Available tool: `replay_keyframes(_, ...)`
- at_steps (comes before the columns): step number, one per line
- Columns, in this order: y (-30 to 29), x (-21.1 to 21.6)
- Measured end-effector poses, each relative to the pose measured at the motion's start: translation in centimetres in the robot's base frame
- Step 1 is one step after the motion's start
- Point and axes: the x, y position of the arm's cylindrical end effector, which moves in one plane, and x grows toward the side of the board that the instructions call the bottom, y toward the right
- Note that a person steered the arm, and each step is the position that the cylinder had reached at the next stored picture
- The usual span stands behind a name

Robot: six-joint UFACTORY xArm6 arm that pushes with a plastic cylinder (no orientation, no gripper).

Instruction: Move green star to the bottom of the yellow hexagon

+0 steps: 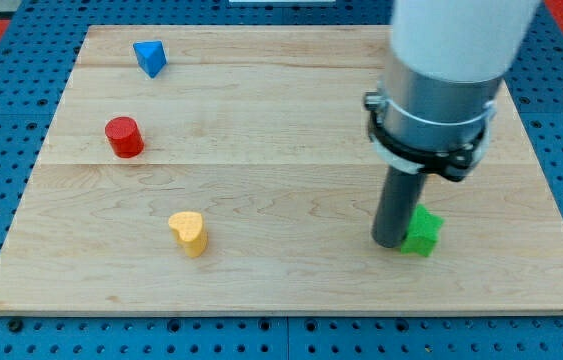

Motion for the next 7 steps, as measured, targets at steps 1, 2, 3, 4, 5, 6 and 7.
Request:
replay_keyframes(1,0.0,2.4)
replay_keyframes(2,0.9,4.0)
replay_keyframes(3,2.4,3.3)
replay_keyframes(4,2.6,1.7)
replay_keyframes(5,2.9,0.2)
replay_keyframes(6,4.0,-0.8)
replay_keyframes(7,2.5,1.5)
